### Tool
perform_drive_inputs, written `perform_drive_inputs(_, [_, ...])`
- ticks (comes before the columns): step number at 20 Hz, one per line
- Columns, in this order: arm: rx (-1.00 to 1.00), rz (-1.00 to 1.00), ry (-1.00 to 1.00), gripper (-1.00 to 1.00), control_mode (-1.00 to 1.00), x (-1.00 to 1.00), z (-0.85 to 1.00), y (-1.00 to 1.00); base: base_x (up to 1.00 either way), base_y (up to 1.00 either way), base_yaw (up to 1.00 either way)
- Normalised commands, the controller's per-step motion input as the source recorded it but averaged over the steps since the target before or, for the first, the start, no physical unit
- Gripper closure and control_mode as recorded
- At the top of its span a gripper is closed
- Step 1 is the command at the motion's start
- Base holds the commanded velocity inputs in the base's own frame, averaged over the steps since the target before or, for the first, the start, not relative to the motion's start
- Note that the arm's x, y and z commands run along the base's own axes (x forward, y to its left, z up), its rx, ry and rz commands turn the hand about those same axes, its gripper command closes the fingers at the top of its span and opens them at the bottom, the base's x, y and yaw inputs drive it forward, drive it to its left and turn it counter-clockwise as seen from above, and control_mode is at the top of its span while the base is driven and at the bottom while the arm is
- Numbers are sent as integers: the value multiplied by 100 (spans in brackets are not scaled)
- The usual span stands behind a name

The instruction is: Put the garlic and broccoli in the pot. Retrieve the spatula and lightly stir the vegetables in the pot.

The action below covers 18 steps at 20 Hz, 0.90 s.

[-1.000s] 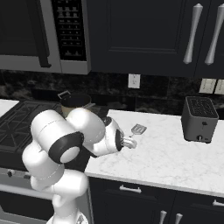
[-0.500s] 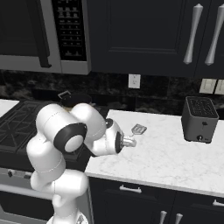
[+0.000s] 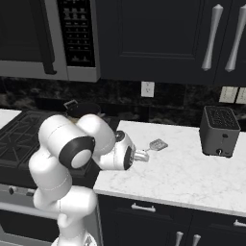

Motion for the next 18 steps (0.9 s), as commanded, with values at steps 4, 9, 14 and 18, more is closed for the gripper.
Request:
perform_drive_inputs(4, [0,-1,0,100,-100,-2,4,0,0,0,0])
perform_drive_inputs(9, [2,0,-4,100,-100,-44,42,0,0,0,0])
perform_drive_inputs(14, [11,0,-8,100,-100,-97,81,11,0,0,0])
perform_drive_inputs(18, [25,0,-1,100,-100,-65,100,60,0,0,0])
